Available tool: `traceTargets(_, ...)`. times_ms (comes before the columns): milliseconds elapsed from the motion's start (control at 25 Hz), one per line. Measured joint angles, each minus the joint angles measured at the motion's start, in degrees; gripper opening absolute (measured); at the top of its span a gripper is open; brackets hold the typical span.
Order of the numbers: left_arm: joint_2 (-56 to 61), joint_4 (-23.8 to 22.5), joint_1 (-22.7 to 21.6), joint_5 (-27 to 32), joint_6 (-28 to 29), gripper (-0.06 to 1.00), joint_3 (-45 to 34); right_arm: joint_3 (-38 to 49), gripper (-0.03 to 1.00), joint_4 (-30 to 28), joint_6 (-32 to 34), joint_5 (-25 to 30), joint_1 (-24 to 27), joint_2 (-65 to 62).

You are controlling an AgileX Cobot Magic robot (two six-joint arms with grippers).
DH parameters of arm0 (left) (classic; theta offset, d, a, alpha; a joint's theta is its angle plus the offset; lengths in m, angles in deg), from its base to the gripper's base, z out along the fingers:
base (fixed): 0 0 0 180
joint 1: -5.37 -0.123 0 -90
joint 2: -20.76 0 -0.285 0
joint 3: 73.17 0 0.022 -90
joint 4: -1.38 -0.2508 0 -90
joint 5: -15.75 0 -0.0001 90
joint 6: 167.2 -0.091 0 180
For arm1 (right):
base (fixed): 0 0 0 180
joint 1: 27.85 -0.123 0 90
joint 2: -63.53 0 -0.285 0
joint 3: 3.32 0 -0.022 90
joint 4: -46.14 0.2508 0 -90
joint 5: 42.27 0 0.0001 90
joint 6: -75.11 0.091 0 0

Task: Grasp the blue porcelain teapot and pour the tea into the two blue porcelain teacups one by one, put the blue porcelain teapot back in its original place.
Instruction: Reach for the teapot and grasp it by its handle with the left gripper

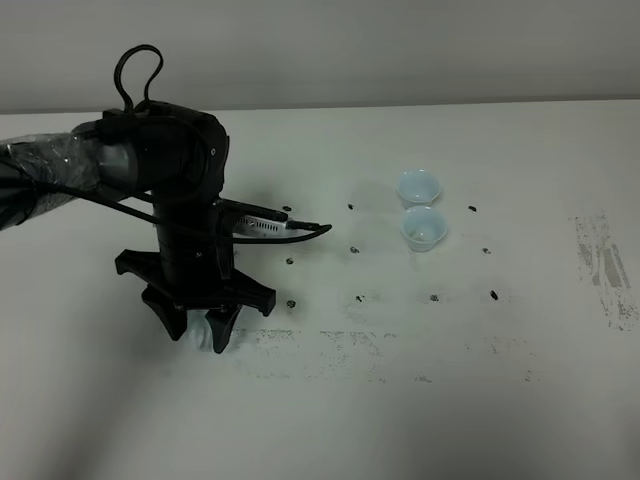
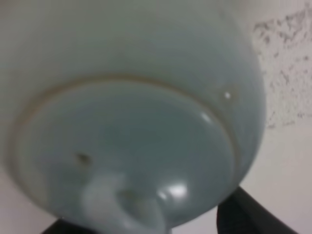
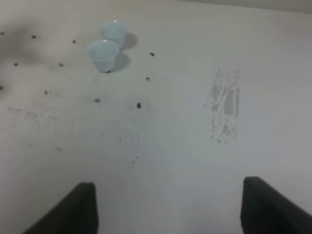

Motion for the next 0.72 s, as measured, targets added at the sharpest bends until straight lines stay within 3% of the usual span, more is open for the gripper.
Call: traceTargets(720, -0.02, -1.22, 0.0, 0.0, -0.17, 0.47, 2.95, 0.0, 0.59, 0.0, 0.0, 0.0, 0.0, 0.0)
